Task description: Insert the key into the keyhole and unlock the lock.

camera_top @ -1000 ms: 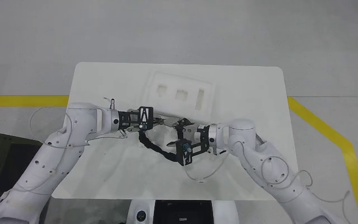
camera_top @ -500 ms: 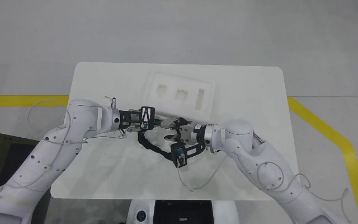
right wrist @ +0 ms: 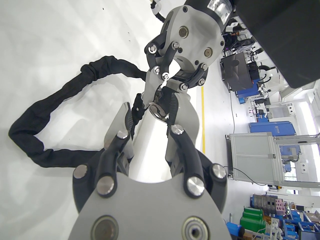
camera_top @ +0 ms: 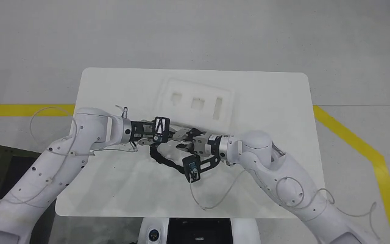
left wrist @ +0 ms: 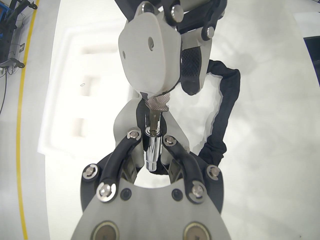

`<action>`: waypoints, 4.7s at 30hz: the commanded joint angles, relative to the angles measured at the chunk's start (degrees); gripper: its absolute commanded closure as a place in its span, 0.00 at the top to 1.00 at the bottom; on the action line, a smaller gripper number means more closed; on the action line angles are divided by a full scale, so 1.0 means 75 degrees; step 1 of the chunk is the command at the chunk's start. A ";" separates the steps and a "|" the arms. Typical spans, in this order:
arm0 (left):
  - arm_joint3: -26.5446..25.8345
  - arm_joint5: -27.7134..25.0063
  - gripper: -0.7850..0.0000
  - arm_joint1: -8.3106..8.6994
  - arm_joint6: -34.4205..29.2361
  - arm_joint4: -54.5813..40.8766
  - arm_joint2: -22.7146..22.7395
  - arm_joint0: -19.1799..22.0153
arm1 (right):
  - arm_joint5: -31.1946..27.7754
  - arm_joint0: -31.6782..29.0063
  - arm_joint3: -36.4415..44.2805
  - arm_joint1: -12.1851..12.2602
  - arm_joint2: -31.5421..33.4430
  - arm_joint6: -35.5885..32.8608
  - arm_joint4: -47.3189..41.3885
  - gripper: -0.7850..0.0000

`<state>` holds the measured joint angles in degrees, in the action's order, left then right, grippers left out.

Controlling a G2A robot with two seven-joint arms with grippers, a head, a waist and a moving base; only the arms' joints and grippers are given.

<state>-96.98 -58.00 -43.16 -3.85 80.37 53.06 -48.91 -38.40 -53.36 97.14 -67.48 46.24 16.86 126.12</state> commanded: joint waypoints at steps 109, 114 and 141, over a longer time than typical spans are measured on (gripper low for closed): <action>0.2024 0.2656 0.00 -0.0260 -0.0322 0.0113 0.1372 -0.0779 | 0.0829 -0.2615 0.0069 0.0377 0.3579 0.1557 -0.4294 1.00; 0.2561 0.2771 0.00 -0.0489 -0.0507 0.0217 0.0825 -0.0291 | 0.0829 -0.2615 0.0069 0.0377 0.3579 0.1557 -0.4294 1.00; 0.2251 0.1838 1.00 -0.0178 0.3058 -0.0722 0.2886 -0.1862 | 0.0829 -0.2615 0.0069 0.0377 0.3579 0.1557 -0.4294 1.00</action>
<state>-79.78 -43.74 -44.68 17.27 75.74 73.48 -61.80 -32.18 -72.97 97.66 -64.65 73.08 28.54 93.92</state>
